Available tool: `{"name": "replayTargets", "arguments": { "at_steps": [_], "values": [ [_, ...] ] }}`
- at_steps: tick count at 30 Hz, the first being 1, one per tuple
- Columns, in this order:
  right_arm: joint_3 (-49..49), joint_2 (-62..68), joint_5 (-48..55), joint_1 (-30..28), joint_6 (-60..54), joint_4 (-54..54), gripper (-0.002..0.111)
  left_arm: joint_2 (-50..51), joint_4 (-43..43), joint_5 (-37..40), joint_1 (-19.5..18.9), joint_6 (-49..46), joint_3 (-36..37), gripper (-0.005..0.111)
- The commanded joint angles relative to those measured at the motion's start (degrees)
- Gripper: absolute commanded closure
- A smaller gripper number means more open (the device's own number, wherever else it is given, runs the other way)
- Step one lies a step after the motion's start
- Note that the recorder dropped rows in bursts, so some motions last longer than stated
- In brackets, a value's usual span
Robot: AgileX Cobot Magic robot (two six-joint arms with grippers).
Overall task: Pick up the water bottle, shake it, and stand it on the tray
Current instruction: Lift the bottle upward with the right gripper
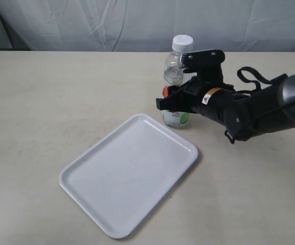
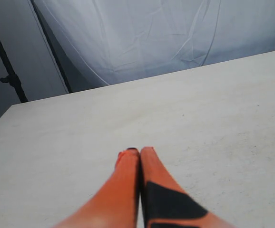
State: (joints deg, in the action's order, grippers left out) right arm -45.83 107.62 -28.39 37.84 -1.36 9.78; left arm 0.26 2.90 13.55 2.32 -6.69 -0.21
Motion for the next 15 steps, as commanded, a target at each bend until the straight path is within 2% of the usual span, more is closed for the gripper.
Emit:
{"name": "replayTargets", "arguments": {
  "at_steps": [1,6,11,13,14,15],
  "values": [
    [0.03,-5.19,5.17,-0.06,-0.15,-0.72,0.109,-0.26,-0.23,0.09,0.14,0.19,0.21,0.106],
    [0.76,-13.51,11.12,2.1,-0.56,-3.13,0.109,-0.26,-0.23,0.09,0.14,0.19,0.21,0.106],
    [2.66,-21.59,14.01,10.59,-3.24,-3.39,0.109,-0.26,-0.23,0.09,0.14,0.19,0.21,0.106],
    [2.66,-22.24,17.02,14.0,-4.38,-10.11,0.109,-0.26,-0.23,0.09,0.14,0.19,0.21,0.106],
    [2.66,-22.09,17.81,14.15,-5.4,-9.78,0.109,-0.26,-0.23,0.09,0.14,0.19,0.21,0.106],
    [2.66,-21.9,18.09,11.75,-7.37,-1.02,0.109,-0.26,-0.23,0.09,0.14,0.19,0.21,0.106]
  ]
}}
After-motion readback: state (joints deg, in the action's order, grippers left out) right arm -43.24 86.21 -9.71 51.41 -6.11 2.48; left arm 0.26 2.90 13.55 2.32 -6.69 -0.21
